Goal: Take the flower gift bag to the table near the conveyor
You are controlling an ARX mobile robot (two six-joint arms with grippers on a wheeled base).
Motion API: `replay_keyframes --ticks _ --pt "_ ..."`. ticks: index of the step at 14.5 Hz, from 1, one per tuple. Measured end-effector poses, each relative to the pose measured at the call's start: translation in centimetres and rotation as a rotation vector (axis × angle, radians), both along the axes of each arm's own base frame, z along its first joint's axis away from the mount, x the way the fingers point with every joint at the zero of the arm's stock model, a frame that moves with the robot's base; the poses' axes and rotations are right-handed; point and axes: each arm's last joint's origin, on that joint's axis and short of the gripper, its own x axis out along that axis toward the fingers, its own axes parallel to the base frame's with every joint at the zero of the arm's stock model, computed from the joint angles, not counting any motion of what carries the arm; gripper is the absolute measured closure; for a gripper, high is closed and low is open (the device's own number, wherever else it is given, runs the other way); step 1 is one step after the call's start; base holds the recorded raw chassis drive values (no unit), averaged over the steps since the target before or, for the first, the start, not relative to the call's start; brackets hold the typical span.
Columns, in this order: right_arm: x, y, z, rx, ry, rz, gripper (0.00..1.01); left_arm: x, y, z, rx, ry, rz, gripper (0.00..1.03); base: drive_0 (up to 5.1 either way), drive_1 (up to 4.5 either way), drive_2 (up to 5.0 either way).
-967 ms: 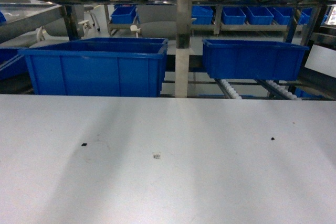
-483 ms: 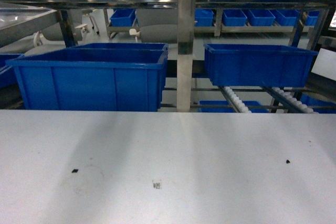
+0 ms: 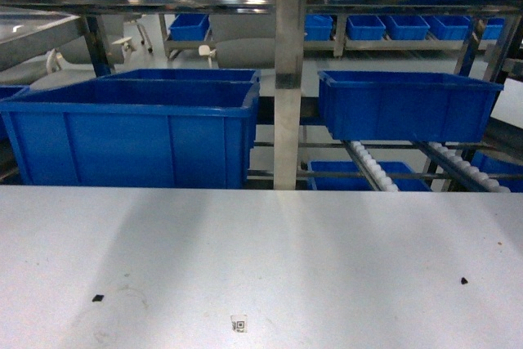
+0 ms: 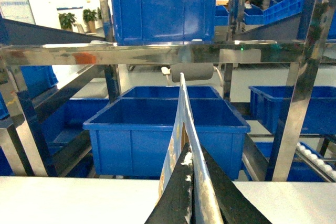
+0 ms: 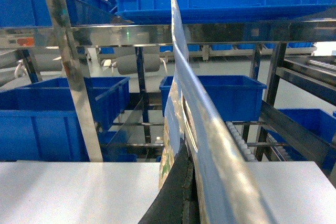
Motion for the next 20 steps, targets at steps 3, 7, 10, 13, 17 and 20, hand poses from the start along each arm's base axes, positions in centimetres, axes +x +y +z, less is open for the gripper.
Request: replay_keyframes --ticks 3,7,10,13,17,20 --pt "2.9 -0.4 -1.7 0.028 0.042 0.056 0.99 0.0 0.0 0.0 0.0 0.0 0.0 1.01 0.0 0.0 0.0" --pt "8.4 0.0 -5.3 0.052 0.111 0.156 0.99 0.0 0.0 0.0 0.0 0.0 0.0 1.01 0.0 0.0 0.0" --pt "11.8 -0.5 -9.2 0.074 0.236 0.186 0.99 0.0 0.0 0.0 0.0 0.0 0.0 1.01 0.0 0.0 0.0" --pt "12.6 -1.9 -12.9 0.098 0.352 0.157 0.99 0.0 0.0 0.0 0.0 0.0 0.0 1.01 0.0 0.0 0.0" --pt "12.7 -2.7 -16.0 0.114 0.423 0.152 0.99 0.0 0.0 0.0 -0.001 -0.001 0.0 1.01 0.0 0.0 0.0" --pt "11.1 -2.1 -17.5 0.1 0.509 0.116 0.91 0.0 0.0 0.0 -0.001 -0.001 0.0 1.01 0.0 0.0 0.0"
